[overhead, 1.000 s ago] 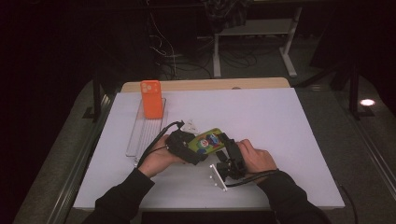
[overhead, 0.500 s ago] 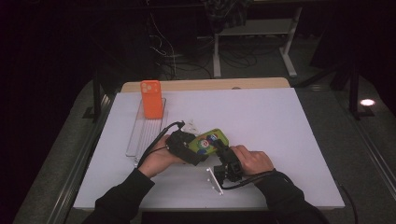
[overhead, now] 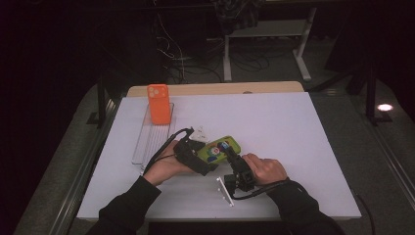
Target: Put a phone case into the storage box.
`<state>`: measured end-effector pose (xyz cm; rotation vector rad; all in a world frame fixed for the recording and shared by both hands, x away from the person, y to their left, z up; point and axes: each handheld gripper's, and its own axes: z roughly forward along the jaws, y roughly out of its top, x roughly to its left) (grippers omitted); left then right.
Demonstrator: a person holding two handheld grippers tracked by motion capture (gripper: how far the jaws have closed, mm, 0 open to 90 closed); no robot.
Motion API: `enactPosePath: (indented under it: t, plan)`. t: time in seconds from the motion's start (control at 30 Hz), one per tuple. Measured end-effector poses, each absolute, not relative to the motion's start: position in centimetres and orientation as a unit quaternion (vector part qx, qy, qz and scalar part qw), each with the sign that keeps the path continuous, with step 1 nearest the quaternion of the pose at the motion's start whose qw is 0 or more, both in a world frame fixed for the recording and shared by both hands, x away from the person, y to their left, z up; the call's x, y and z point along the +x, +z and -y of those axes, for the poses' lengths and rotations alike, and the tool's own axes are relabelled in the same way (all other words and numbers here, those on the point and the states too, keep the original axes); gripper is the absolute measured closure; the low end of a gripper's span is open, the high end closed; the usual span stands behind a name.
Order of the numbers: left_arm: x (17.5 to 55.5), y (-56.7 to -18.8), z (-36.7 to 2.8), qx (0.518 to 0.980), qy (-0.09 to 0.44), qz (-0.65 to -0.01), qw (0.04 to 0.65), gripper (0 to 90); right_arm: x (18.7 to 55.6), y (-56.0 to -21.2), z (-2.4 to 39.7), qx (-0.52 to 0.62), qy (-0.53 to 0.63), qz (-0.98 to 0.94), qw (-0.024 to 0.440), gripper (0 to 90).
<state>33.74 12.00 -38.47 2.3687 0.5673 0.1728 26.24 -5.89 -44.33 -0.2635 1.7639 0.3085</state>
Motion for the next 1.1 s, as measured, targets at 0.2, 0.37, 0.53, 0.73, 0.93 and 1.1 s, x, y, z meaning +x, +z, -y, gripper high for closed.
enactPosePath:
  t: [0.2,0.37,0.53,0.73,0.93,1.1]
  plan:
    - [33.7,-38.1,-12.5,0.902,0.065,-0.218,0.366,0.0,26.9,-43.9,7.1,-0.092,0.132,-0.770,0.618,75.7]
    - [33.9,-37.9,-13.0,0.903,0.067,-0.213,0.367,0.0,27.5,-43.6,8.2,-0.053,0.150,-0.779,0.606,75.7]
    - [34.2,-37.9,-13.6,0.902,0.068,-0.220,0.365,0.0,28.1,-43.0,9.1,-0.014,0.170,-0.797,0.579,75.6]
    - [34.5,-37.9,-13.8,0.903,0.064,-0.223,0.362,0.0,28.6,-42.3,9.7,0.055,0.219,-0.815,0.534,75.6]
    - [34.7,-37.9,-13.9,0.905,0.066,-0.218,0.358,0.0,29.1,-41.7,10.3,0.149,0.281,-0.829,0.460,75.6]
    - [34.6,-38.0,-13.9,0.907,0.066,-0.222,0.353,0.0,29.9,-41.1,11.2,0.204,0.323,-0.832,0.402,75.6]
